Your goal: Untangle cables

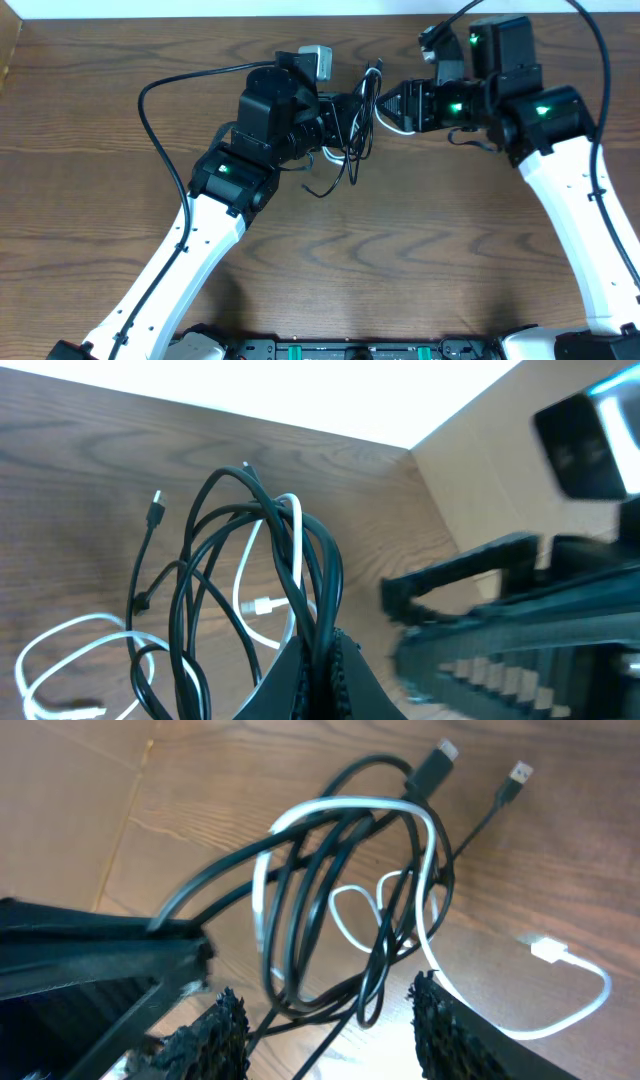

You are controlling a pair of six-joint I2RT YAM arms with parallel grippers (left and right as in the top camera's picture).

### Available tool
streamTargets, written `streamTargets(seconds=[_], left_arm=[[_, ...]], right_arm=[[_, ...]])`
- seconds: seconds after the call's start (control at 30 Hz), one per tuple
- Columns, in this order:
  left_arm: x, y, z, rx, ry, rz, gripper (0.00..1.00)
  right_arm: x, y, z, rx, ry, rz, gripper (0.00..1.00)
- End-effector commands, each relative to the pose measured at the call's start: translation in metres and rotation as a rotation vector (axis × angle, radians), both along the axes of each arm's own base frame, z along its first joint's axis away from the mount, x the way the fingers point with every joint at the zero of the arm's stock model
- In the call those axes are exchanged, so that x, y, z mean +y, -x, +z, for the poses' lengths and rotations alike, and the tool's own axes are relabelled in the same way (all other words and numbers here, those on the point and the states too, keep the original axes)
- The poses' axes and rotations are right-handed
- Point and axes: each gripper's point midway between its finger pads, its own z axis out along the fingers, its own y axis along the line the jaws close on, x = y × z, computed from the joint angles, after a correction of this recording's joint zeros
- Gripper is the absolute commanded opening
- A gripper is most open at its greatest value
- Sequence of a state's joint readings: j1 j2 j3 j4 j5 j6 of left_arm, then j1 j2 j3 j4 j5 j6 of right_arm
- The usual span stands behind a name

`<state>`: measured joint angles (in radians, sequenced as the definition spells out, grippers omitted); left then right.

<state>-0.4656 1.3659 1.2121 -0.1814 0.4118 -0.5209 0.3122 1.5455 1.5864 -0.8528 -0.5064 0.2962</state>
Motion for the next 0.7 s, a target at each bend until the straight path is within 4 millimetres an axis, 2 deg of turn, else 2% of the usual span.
streamTargets(seconds=[0.0,0.17,0.4,0.67], left_arm=[[0.001,-0.002,0.014,-0.003,0.041,0.022,0.08],[0.001,-0.001,0.014,0.014,0.055,0.027,0.08],[0.0,0.0,0.014,0.03,0.072,0.027,0.08],[-0.002,0.001,0.014,0.046,0.087,0.023,0.08]], right_arm=[[0.002,-0.003,-0.015,0.043,0.003,-0.065,0.52],[0.014,-0.008,-0.018,0.044,-0.065,-0.074,0.5],[0.017,-0.014,-0.023,0.068,-0.087,-0.11,0.44],[0.043,-0.018,-0.034,0.089,-0.112,-0.085,0.43]])
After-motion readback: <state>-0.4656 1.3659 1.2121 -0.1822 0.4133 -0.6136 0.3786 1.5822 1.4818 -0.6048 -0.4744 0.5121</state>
